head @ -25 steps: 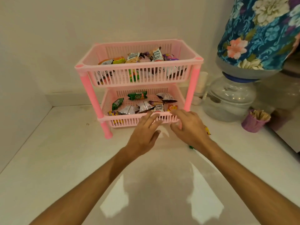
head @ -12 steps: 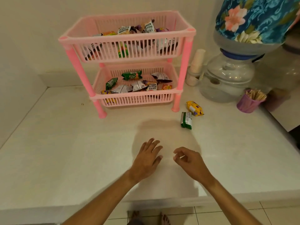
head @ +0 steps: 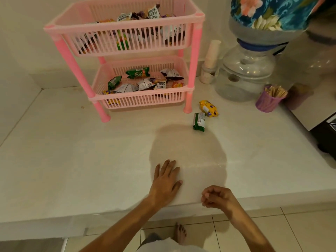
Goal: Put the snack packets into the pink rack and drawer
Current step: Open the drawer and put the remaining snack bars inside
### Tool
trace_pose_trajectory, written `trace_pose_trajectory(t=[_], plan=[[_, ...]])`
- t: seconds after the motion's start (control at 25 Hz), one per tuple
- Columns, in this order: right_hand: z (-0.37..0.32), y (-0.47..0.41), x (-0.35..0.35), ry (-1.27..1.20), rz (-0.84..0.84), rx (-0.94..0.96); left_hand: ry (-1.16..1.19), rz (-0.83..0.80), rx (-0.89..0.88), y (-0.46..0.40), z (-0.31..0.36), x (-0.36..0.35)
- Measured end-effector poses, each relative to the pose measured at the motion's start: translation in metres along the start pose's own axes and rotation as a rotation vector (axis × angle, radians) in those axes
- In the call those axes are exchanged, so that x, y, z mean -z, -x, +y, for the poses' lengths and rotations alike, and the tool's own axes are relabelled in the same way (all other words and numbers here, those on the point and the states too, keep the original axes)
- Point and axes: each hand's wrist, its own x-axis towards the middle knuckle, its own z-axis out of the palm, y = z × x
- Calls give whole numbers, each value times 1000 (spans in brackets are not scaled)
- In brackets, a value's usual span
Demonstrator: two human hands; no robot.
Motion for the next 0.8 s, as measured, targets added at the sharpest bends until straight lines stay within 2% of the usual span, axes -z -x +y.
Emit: trace_pose_trajectory(t=[0.16, 0.28, 0.36, 0.44, 0.56, 0.68, 0.8], plan=[[25, 18, 20, -51, -3, -136, -51, 22, 23, 6, 9, -6], [45, 22, 27, -199, 197, -255, -53, 45, 34, 14, 11, -7], [53, 21, 27, -437, 358, -287, -55, 59, 35, 19, 13, -8], [55, 18, 24, -688, 475, -292, -72, 56, 35, 24, 12, -9], [51, 14, 16, -888, 561, -273, -86, 53, 49, 26, 12, -10], [39, 15, 10, -1081, 591, -186, -100, 52, 74, 27, 15, -12], [36, 19, 5, -1149, 582, -160, -113, 40, 87, 28, 15, -13]])
